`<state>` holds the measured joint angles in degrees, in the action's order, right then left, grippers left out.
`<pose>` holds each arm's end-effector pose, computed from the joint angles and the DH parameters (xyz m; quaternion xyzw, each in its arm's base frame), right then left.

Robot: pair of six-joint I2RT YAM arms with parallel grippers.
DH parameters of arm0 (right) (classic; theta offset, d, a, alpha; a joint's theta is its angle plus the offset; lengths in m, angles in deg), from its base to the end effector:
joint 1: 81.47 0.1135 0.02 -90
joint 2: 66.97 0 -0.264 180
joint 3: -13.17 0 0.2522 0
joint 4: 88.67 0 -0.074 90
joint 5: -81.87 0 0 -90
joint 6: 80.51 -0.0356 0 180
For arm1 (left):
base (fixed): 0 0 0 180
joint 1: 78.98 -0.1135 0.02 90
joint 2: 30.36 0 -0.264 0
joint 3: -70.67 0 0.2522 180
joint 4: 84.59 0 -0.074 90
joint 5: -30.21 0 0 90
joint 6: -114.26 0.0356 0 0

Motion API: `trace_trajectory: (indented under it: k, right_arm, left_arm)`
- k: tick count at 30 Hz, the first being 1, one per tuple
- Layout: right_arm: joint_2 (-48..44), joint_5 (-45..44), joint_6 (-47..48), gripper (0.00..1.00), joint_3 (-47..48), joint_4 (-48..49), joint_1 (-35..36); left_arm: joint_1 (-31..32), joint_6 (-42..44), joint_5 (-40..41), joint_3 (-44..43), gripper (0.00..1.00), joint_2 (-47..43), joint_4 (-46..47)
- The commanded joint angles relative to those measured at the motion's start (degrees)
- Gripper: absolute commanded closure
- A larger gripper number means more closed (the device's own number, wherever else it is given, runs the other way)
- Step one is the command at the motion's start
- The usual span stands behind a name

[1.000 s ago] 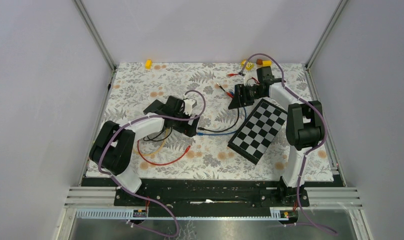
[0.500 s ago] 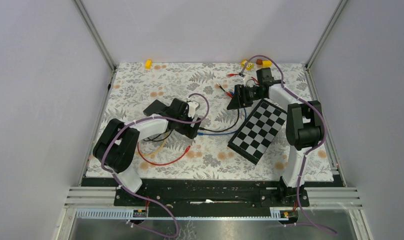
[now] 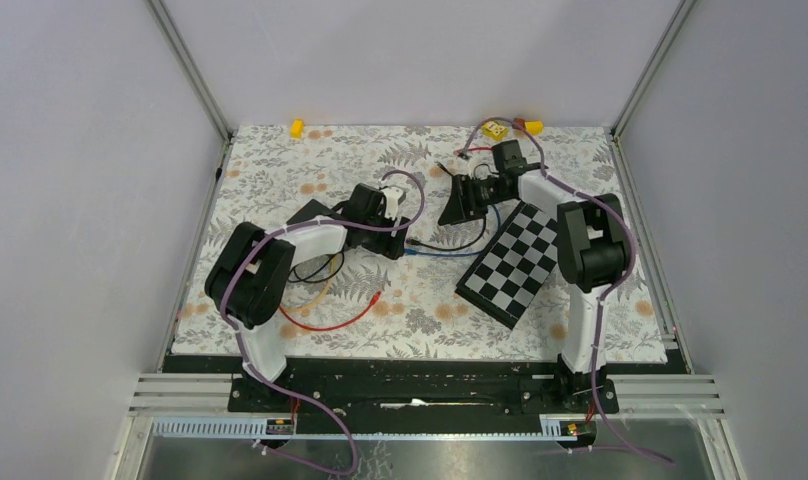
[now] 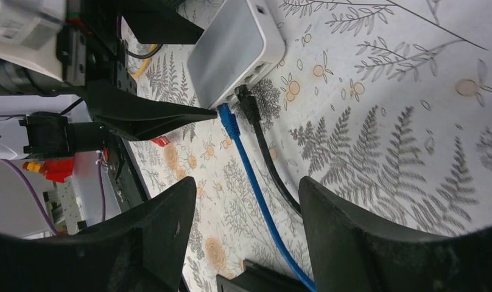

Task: Pull the plug from the switch port
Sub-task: Move the switch port to the center of the board.

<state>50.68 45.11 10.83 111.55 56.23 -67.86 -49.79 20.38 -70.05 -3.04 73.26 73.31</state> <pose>0.4171 0.1303 0.1867 -0.2466 0.8261 0.4534 0.2264 0.3181 -0.1850 0.1584 0.2347 0.9125 -0.1733 0.2867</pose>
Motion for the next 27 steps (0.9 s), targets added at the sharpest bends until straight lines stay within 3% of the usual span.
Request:
trace_trajectory:
  k: [1, 9, 27]
  right_arm:
    - [3.8, 1.2, 0.0, 0.31, 3.7, 0.0, 2.5]
    - [8.9, 0.6, -1.0, 0.34, 5.0, 3.8, 5.6]
    - [13.3, 5.2, -7.5, 0.40, 1.9, 8.5, 6.8]
  left_arm:
    - [-0.1, -4.4, -2.0, -1.2, 0.26, 3.1, 1.5]
    - [-0.1, -4.5, -3.0, 2.0, 0.14, 0.8, 3.4]
    - [-0.1, -1.6, -2.8, 6.1, 0.11, -1.3, 1.7]
